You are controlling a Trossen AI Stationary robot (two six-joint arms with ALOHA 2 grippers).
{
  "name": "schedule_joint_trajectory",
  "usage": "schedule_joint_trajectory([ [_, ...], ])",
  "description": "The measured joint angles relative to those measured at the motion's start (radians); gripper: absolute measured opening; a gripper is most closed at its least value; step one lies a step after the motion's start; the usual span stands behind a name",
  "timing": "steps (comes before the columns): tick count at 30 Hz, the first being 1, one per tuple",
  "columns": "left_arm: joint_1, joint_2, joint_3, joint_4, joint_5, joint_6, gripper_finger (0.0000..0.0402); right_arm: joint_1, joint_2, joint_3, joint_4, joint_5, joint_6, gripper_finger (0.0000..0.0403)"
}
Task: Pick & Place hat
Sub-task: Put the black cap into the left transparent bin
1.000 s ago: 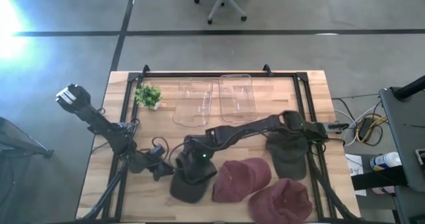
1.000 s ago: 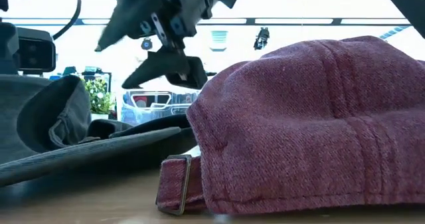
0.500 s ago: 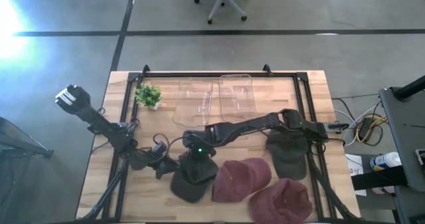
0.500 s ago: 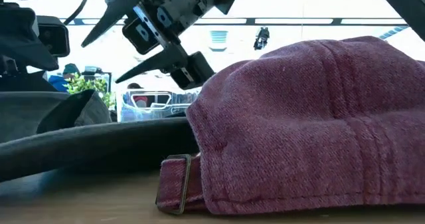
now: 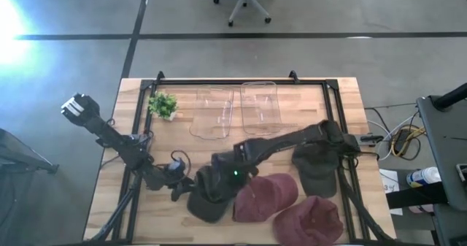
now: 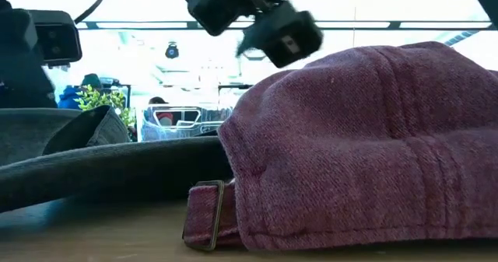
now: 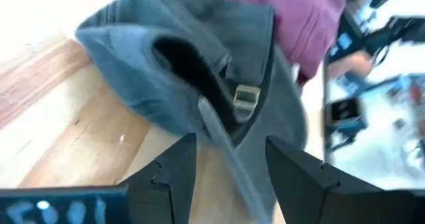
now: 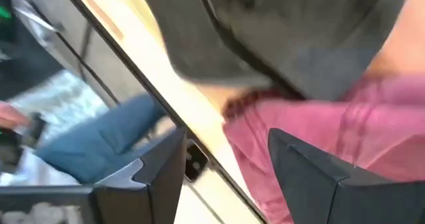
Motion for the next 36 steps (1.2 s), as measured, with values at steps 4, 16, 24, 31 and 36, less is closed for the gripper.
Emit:
schedule_joint_trajectory([
  [4, 0.015, 0.053, 0.033, -0.025, 0.065, 0.04, 0.0174, 0.01, 0.015, -0.016, 0.061, -0.001, 0.051, 0.0208],
  [16, 0.019, 0.183, 0.089, -0.048, 0.103, 0.068, 0.0146, 0.022, 0.033, -0.031, 0.117, 0.048, 0.076, 0.0208],
  [24, 0.022, 0.151, 0.094, -0.034, 0.073, 0.069, 0.0014, 0.03, 0.001, -0.031, 0.102, 0.117, -0.018, 0.0208],
  [31, -0.032, -0.034, 0.117, -0.29, -0.178, -0.027, 0.0006, 0.02, -0.085, -0.031, 0.036, 0.327, -0.052, 0.02],
  [36, -0.065, -0.139, 0.264, -0.77, -0.441, -0.126, 0.0006, -0.008, -0.165, -0.042, 0.008, 0.422, -0.035, 0.0194],
])
